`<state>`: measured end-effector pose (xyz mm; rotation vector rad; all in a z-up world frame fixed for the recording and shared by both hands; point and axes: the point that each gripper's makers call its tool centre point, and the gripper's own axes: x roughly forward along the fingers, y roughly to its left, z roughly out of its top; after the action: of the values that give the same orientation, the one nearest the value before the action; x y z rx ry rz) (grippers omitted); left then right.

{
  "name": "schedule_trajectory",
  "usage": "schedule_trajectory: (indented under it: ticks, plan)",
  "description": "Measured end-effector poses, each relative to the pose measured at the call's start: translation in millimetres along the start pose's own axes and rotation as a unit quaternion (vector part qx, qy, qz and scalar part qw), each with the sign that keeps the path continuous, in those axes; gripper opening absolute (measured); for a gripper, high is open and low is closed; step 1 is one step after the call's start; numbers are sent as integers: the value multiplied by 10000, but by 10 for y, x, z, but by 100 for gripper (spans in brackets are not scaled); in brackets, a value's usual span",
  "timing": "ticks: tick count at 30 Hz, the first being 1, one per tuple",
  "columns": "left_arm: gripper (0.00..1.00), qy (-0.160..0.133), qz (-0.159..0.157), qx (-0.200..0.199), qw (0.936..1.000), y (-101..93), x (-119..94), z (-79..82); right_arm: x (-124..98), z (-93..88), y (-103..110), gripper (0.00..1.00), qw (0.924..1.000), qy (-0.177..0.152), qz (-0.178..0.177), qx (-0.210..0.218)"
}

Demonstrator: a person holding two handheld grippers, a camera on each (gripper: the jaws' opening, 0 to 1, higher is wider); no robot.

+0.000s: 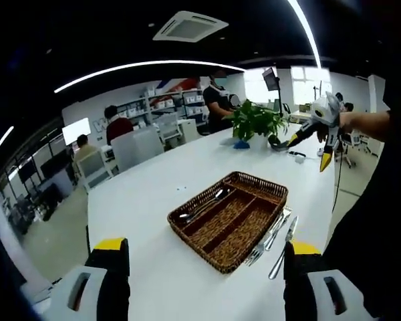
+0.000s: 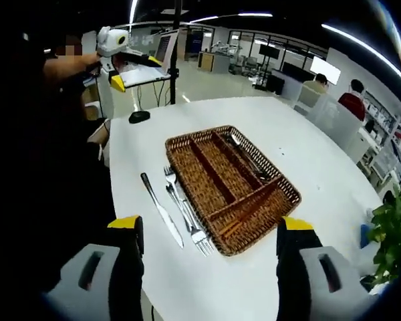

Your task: Arrange the knives, forks, and spoons in their matching storage slots by inserting each utensil handle-first until every utensil is classified and aligned in the correct compartment

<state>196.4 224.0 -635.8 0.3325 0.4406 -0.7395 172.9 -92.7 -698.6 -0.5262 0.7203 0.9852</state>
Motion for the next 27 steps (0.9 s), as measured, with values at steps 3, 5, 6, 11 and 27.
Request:
schedule_trajectory:
  ticks: [3, 5, 6, 11, 27]
  plan:
    - [100, -5, -6, -2, 10000, -35, -16, -14, 186, -110, 77, 68, 9992, 219, 183, -291]
    - [100, 12, -15, 13, 10000, -54, -31, -39, 291, -213, 163, 61, 9977, 429, 387, -349]
    - [100, 31, -14, 15, 10000, -57, -38, -53, 335, -228, 184, 57, 9974, 437, 431, -388]
    - [100, 81, 25, -14, 10000, -51, -103, -115, 589, -309, 270, 49, 9947, 505, 633, -631]
    - [100, 155, 15, -10, 9999, -14, -98, -178, 1118, -603, 329, 26, 9831, 848, 1066, -1221]
